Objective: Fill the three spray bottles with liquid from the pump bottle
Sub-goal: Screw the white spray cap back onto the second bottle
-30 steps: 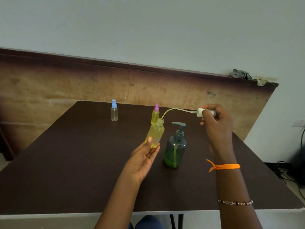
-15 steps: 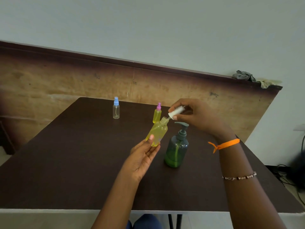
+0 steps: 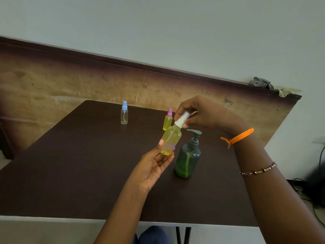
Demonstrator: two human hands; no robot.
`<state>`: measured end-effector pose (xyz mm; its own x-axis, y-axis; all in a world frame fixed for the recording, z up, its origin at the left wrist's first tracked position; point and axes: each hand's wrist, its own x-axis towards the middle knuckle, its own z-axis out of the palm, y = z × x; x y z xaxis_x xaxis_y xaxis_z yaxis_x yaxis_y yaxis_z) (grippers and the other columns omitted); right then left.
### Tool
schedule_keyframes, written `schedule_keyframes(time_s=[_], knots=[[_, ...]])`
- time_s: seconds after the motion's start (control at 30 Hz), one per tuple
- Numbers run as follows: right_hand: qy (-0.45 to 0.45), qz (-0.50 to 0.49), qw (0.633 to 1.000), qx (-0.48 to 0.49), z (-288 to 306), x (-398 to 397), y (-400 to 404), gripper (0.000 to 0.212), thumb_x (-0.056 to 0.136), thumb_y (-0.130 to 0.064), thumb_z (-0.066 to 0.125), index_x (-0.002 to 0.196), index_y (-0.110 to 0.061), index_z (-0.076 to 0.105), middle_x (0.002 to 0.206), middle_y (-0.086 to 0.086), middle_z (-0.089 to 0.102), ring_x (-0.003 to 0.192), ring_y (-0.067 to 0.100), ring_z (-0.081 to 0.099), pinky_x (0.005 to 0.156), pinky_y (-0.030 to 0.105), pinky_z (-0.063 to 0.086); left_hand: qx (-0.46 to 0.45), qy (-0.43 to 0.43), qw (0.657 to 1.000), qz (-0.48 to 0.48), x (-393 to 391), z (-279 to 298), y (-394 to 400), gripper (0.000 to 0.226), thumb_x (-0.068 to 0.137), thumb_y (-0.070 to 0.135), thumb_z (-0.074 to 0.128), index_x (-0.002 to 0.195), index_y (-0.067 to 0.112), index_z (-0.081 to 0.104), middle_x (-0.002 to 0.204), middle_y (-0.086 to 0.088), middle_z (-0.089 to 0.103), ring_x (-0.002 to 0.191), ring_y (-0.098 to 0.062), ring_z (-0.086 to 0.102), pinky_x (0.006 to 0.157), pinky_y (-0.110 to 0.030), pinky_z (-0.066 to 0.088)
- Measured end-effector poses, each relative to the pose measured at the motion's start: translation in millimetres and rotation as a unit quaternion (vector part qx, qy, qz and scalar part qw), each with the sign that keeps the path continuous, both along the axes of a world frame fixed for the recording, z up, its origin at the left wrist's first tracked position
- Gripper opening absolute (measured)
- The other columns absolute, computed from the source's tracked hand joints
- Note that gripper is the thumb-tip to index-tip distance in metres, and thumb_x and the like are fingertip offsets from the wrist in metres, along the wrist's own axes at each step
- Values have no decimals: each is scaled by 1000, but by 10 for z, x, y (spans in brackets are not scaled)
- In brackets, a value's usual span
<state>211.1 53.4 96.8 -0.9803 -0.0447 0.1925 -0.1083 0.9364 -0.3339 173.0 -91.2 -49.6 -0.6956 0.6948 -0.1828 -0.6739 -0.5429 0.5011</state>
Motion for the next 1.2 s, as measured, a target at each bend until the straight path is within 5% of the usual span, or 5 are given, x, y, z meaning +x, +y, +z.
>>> schedule_keyframes(time_s=[0.4,0.7,0.93,1.03,1.2], knots=[[-46,-46,998,17,-132,-64,-35,21,87,-28,68,81,-7,69,61,0,65,50,4,56,50,12,43,-46,79,994,62,-23,-56,0,33,68,17,67,96,-1,64,92,-12,71,84,-17,69,72,-24,58],[-75,22,988,-132,-18,-35,-27,9,85,-5,68,90,-8,62,66,3,61,55,8,57,51,18,48,11,37,998,48,26,18,55,34,70,18,64,97,-1,63,98,-17,70,87,-19,69,76,-26,58],[10,-60,998,-23,-106,-150,-135,33,77,-36,76,65,-13,55,53,1,57,48,10,54,47,19,41,26,75,993,84,70,-37,114,40,70,13,64,109,1,61,100,-11,71,94,-17,68,84,-25,55],[54,-16,991,-119,-176,-153,-122,19,81,-28,74,78,-13,64,69,7,62,63,11,57,59,28,45,56,51,995,69,58,3,96,34,73,24,61,99,2,64,91,-11,72,85,-16,69,73,-24,57],[37,31,942,-331,-278,-66,-158,13,90,-12,60,99,-5,68,61,-12,56,49,-2,43,47,10,31,55,36,997,31,16,67,24,41,73,36,59,96,4,64,80,-9,71,73,-12,68,61,-19,56]])
